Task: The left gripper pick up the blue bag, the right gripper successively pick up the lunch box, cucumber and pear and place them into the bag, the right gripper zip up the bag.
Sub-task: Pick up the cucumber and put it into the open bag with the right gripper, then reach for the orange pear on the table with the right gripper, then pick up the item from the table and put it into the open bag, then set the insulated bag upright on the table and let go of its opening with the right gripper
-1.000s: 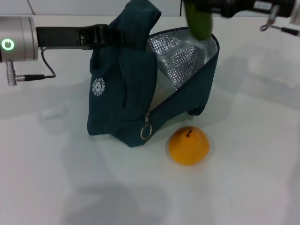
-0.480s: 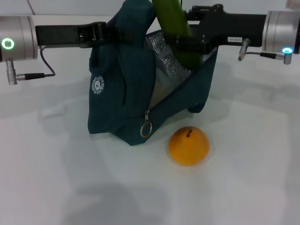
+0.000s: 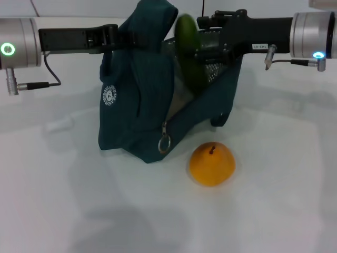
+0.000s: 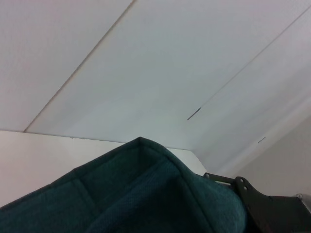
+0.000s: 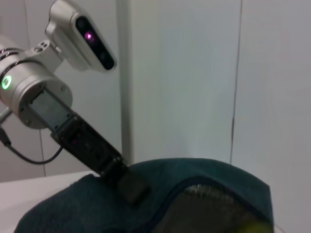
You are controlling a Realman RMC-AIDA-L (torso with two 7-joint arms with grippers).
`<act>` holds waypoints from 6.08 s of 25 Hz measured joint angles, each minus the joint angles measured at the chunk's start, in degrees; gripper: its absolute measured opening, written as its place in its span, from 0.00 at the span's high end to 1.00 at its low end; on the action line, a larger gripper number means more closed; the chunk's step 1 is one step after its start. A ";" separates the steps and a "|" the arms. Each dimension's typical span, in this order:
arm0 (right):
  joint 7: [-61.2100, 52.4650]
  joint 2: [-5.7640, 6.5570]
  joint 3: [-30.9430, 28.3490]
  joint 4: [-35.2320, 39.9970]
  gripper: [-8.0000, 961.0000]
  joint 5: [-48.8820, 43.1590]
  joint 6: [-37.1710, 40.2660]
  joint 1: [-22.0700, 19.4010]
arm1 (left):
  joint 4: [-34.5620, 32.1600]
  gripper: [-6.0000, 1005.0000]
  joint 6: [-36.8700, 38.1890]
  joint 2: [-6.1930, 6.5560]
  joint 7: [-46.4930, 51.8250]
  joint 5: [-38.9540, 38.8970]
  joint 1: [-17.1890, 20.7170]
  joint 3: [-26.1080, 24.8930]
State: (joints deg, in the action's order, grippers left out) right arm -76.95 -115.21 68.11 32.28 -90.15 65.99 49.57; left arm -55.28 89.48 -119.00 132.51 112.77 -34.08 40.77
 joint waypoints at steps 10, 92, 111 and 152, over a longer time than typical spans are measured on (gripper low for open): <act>-2.41 -0.17 -0.20 7.81 0.12 -1.21 1.37 -3.36 | -0.01 0.90 -0.02 0.16 0.19 -0.01 0.32 -0.08; 17.97 -0.97 13.28 -1.34 0.96 9.21 12.21 -17.09 | 1.40 0.89 -2.03 -0.09 -1.64 -1.59 2.53 -0.08; 14.41 -0.13 -1.73 1.87 0.96 20.19 25.76 -13.29 | 1.40 0.89 -2.03 -0.07 -1.64 -1.58 2.44 -0.08; 12.84 1.26 1.56 -0.04 0.52 21.45 2.26 -11.04 | 3.70 0.88 -2.81 0.26 -3.14 -1.64 2.06 -0.07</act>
State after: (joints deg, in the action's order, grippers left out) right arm -64.11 -113.95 69.67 32.24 -68.70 68.25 38.53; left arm -51.57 86.67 -118.74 129.38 111.12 -32.01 40.70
